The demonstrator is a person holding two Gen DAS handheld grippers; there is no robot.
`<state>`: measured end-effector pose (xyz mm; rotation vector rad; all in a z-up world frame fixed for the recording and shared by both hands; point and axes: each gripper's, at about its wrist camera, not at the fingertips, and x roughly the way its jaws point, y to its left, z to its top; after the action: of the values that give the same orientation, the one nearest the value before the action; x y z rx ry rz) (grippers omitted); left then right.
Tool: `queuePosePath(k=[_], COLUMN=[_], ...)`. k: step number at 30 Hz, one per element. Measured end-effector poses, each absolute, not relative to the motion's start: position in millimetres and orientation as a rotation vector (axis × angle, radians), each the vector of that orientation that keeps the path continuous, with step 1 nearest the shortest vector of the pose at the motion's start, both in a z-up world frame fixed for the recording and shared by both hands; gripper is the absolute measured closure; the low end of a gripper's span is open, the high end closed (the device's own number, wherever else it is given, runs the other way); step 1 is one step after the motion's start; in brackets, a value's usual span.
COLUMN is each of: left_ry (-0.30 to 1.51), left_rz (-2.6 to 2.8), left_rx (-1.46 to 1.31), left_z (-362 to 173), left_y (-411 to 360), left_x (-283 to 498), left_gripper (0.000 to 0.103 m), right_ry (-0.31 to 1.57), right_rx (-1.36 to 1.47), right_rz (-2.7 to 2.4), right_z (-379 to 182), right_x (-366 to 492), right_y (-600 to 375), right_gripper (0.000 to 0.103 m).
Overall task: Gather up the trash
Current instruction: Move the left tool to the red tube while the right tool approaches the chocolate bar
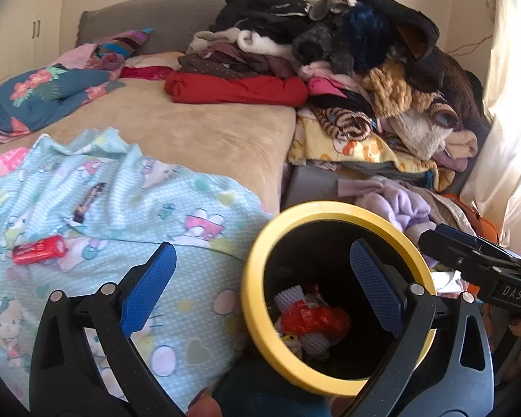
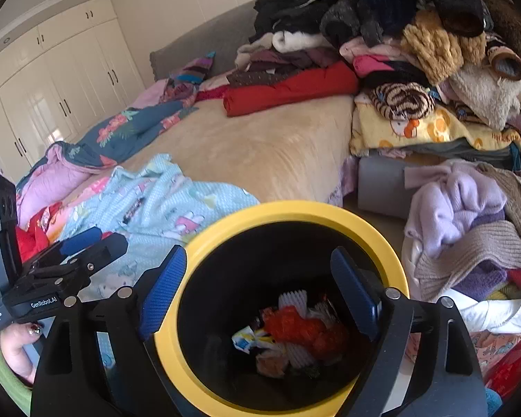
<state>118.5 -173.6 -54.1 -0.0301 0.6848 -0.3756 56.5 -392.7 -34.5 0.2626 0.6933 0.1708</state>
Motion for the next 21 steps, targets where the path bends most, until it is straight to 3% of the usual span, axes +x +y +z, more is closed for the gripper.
queuePosePath(k=[21], left_ry=[0.617], left_rz=[-0.214], left_rx=[-0.141], left_z=[-46], left_y=[-75], left_x=[121], left_gripper=[0.011], right_ry=[0.664], right_rx=[0.159], right_rz=[0.293], right_z=[-10], right_x=[91], right_y=[-292], right_gripper=[0.017])
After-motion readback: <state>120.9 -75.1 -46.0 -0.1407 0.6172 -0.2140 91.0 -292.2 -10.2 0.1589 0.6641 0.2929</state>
